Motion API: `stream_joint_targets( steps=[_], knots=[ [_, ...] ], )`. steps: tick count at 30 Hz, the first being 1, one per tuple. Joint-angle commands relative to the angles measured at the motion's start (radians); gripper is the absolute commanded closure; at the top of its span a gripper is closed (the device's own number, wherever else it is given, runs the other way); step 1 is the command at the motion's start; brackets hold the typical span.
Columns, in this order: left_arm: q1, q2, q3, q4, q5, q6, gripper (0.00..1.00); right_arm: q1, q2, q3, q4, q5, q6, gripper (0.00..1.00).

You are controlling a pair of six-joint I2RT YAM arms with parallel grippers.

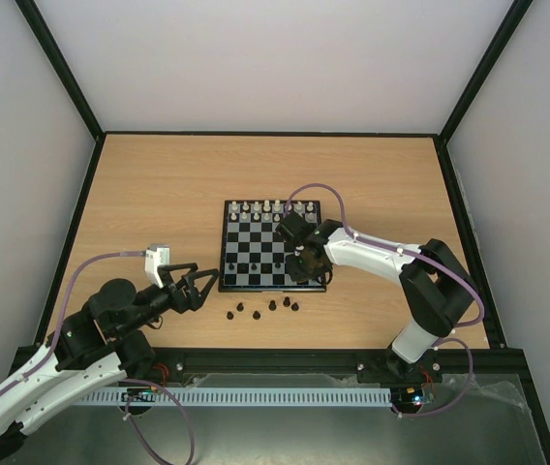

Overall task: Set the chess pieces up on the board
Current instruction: Place the chess piece on the chessboard.

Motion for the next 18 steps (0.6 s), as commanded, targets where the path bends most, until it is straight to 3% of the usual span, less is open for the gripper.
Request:
stream_joint_targets(
  steps=[1, 18],
  knots=[
    [-0.001, 0.006, -0.006, 0.015, -0.007, 0.015, 0.01, -0.005, -0.006, 0.013, -0.063, 0.011, -0.004, 0.82],
    [-0.001, 0.008, -0.005, 0.017, -0.008, 0.014, 0.00, -0.005, -0.084, 0.022, -0.076, 0.002, -0.008, 0.62]
  ],
)
